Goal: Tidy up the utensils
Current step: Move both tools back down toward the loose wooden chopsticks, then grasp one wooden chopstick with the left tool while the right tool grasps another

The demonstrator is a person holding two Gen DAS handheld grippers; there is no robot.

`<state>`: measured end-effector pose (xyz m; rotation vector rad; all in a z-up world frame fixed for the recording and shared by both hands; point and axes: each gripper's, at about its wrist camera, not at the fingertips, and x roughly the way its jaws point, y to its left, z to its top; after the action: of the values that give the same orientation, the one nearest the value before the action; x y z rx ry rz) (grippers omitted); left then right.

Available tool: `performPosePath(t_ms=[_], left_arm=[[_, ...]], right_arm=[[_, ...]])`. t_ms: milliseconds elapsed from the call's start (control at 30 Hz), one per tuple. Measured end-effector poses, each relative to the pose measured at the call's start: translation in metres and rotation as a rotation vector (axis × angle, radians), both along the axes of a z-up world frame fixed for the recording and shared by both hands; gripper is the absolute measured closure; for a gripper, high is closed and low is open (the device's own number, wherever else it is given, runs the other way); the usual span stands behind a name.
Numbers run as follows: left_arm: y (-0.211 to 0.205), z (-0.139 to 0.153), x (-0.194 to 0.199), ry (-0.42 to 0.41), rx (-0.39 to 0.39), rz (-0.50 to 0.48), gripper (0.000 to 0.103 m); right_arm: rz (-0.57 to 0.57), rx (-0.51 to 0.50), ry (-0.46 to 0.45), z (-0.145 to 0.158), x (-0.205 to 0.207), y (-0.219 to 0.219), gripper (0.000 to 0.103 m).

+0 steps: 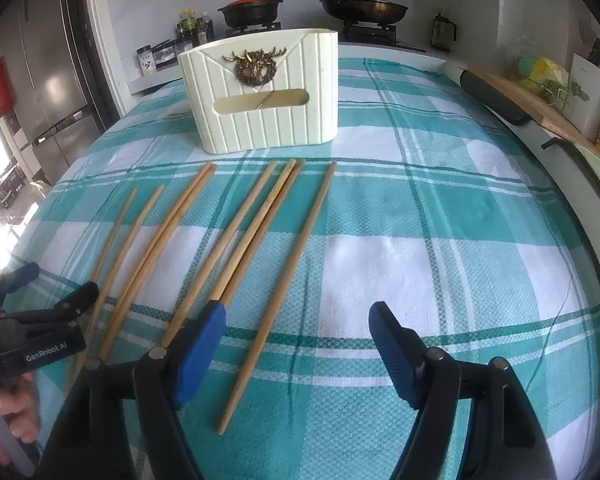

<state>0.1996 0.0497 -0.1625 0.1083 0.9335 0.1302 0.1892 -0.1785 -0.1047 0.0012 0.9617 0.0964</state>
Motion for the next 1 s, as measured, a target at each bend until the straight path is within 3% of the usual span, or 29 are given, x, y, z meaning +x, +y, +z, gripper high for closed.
performPosePath(t_ms=[300, 467, 1000], left_arm=[[0.014, -0.003, -0.002, 0.017, -0.068, -0.009, 0.0], [0.024, -0.006, 0.0, 0.036, -0.15, -0.014, 0.0], [0.027, -0.005, 0.004, 0.071, -0.155, -0.098, 0.0]], right_arm=[[0.022, -0.086, 0.053, -0.017, -0.006, 0.005, 0.03], [0.03, -0.094, 0.055, -0.017, -0.006, 0.002, 0.025], [0.012, -0.109, 0.064, -0.016, -0.005, -0.012, 0.023]])
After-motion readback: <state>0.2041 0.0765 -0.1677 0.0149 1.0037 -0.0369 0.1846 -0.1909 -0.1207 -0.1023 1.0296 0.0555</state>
